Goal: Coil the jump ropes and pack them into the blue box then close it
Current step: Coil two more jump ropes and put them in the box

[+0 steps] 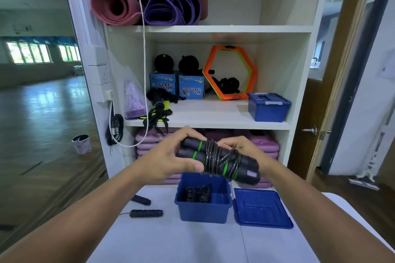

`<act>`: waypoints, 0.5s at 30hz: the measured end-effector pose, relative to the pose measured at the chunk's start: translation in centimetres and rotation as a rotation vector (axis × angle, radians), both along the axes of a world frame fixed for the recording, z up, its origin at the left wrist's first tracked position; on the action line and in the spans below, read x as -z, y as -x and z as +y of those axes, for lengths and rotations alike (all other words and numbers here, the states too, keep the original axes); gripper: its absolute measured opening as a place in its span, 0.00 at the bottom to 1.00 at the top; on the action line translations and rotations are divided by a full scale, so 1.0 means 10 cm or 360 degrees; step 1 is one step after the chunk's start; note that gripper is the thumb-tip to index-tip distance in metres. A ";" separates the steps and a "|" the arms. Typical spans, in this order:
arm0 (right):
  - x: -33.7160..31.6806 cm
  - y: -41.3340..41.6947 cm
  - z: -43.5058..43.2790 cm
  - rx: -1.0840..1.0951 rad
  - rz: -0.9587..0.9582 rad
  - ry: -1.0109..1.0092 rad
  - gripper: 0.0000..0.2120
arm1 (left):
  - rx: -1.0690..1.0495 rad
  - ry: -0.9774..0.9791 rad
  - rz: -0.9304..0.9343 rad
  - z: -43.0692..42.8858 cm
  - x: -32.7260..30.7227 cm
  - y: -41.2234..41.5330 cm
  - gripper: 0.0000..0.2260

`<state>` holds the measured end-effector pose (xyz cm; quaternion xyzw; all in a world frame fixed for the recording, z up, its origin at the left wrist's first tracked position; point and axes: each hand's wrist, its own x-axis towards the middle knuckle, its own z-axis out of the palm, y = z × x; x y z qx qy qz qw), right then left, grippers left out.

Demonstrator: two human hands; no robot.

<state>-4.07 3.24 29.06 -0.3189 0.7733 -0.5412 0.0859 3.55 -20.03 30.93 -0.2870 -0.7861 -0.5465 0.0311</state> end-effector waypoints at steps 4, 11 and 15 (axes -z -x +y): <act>0.18 0.02 -0.12 0.0401 -0.0010 0.0119 0.14 | -0.0192 -0.0240 0.0100 0.10 -0.10 0.04 0.20; 0.21 -0.05 -0.38 0.0372 0.0203 0.0083 0.12 | -0.0630 -0.0398 0.0213 0.17 0.09 0.33 0.15; 0.24 -0.10 -0.40 0.0464 0.0436 -0.0308 0.12 | -0.0831 -0.0284 0.0179 0.17 0.22 0.45 0.16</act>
